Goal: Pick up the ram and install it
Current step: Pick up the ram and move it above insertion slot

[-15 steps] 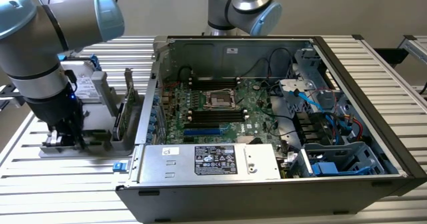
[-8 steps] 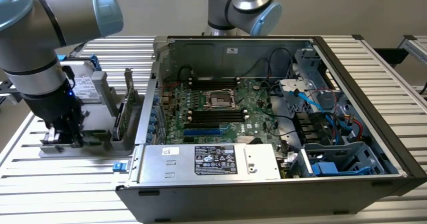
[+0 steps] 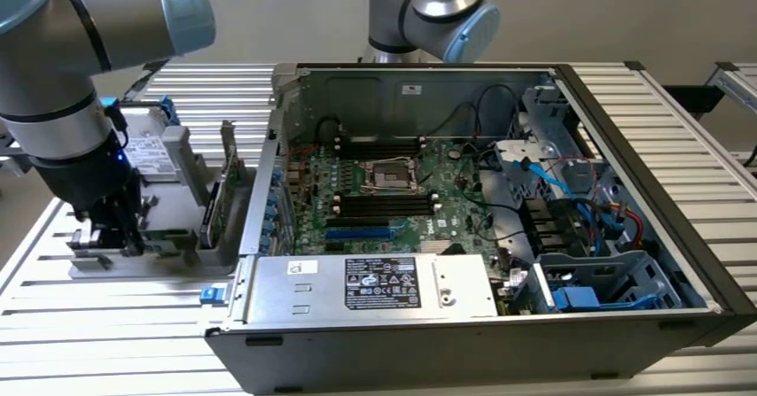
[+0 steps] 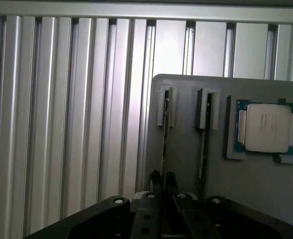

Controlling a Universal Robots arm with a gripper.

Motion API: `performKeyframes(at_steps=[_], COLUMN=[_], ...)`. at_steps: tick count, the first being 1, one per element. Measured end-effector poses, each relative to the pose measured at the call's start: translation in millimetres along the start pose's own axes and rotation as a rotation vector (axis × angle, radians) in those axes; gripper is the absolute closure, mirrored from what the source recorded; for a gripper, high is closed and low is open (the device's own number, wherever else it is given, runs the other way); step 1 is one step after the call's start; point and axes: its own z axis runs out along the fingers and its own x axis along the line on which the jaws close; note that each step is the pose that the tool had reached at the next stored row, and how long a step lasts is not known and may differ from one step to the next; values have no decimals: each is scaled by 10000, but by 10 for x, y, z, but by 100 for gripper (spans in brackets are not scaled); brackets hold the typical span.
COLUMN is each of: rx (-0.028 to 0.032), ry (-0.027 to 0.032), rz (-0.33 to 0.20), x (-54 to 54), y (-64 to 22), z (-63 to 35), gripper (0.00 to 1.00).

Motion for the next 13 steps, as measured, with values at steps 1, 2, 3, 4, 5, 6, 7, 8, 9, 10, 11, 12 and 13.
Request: performKeyframes(at_steps=[1,2,3,4,5,6,7,8,9,10,11,12,13], rx=[0,1,1,1,0,0,0,0,0,1,1,0,2], ry=[0,0,0,-1,0,0,0,0,0,-1,0,1,0], rz=[0,0,0,0,-1,-1,0,0,0,0,-1,-1,-2], x=[2,3,5,7,10,13,15,19,22,25,29,33,37], y=[1,2,3,4,6,6,7,9,10,11,11,8,3], z=[-20,-43,-70,-98,-134,-170,-210,-253,-299,-345,-390,-433,-478], gripper=[86,86,86,86,86,86,86,86,86,86,86,86,86])
